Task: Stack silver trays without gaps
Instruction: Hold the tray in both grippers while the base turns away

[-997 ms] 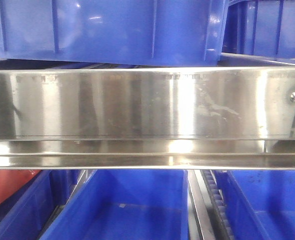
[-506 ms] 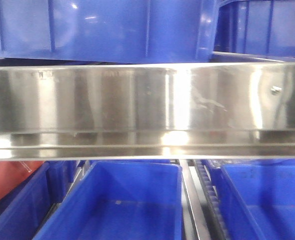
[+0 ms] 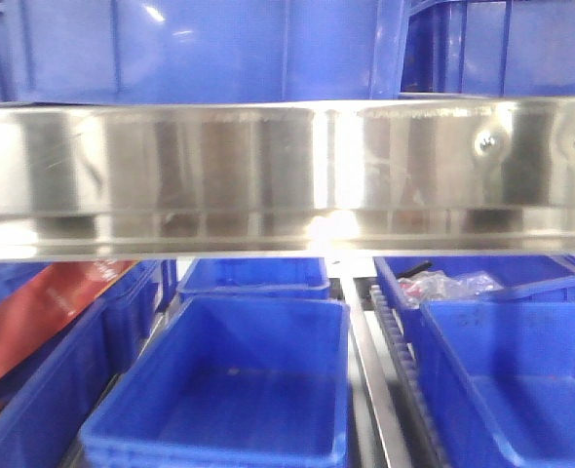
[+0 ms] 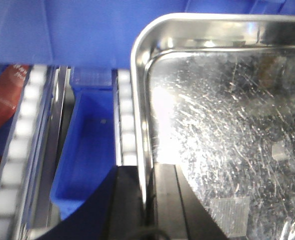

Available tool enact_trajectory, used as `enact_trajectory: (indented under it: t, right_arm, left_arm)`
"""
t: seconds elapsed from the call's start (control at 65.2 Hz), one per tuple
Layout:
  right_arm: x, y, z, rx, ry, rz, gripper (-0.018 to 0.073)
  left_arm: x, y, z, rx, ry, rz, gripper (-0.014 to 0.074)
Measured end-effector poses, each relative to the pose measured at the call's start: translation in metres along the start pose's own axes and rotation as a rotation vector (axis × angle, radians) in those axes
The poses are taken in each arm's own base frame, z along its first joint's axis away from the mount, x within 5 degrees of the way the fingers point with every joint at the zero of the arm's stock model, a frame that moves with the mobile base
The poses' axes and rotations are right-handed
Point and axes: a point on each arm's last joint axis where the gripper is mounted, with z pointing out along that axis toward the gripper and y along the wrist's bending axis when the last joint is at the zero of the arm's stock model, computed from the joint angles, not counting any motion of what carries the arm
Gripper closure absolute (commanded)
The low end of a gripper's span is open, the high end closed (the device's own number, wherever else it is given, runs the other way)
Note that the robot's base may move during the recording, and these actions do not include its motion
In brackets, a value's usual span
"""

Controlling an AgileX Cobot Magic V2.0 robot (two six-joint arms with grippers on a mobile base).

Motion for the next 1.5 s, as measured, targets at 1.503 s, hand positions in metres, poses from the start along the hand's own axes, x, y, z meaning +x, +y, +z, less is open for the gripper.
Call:
enact_trajectory:
  t: [1.503]
  right_arm:
    - [-0.0007,-0.0007,-0.0007,0.000,-0.007,0.001,0.0574]
  left_arm:
    - [-0.0004,-0.0006,0.0008,0.000,-0.006,0.004,0.0613]
